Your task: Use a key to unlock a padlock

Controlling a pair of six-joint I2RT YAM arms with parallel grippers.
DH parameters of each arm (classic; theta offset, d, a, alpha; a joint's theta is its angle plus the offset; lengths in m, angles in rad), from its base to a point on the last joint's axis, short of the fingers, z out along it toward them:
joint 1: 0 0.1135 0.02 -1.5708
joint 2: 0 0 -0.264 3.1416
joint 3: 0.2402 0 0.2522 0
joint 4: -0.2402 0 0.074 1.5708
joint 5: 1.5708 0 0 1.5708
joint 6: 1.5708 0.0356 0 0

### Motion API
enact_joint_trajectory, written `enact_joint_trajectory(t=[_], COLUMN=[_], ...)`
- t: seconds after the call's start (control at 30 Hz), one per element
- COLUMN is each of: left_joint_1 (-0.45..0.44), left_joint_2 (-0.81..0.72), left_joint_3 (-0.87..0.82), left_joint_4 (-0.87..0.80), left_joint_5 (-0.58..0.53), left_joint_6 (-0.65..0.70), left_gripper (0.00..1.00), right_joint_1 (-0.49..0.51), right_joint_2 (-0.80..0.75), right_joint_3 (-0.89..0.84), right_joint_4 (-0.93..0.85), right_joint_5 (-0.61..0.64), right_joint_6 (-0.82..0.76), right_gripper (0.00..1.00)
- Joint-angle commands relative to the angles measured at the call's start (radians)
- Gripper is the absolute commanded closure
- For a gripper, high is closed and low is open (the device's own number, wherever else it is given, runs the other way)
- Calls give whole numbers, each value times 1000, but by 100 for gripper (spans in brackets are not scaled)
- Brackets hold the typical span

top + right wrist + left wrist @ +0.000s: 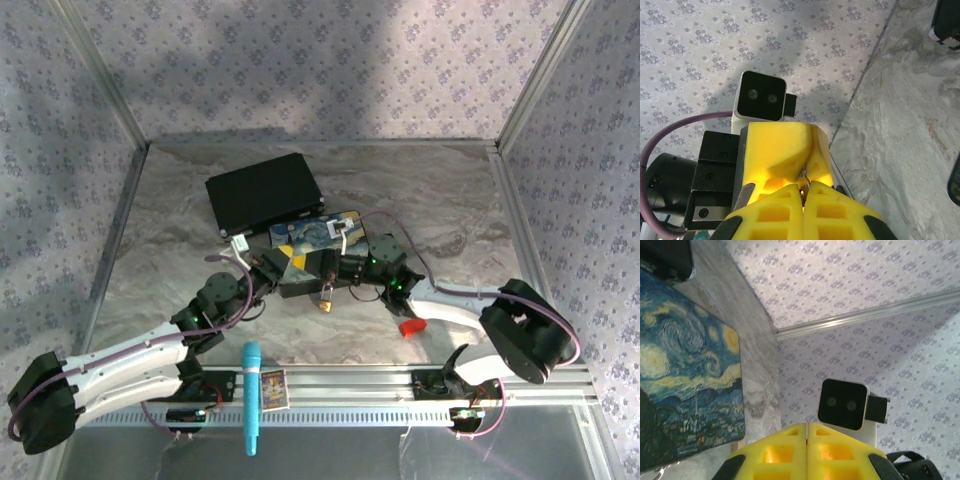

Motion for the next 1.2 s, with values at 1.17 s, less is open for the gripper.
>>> enact_joint_trajectory(t=[1.17], left_joint_1=[19], left_joint_2=[86], left_joint_3=[110], left_joint_4=[-188], left_joint_5=[85], left_joint_6=[19], left_gripper=[79], right_joint_1=[-41], right_joint_2=[-59], right_joint_3=[25], right_joint_4=[-245], right_joint_5=[-99], right_joint_6=[-88], right_gripper=[100])
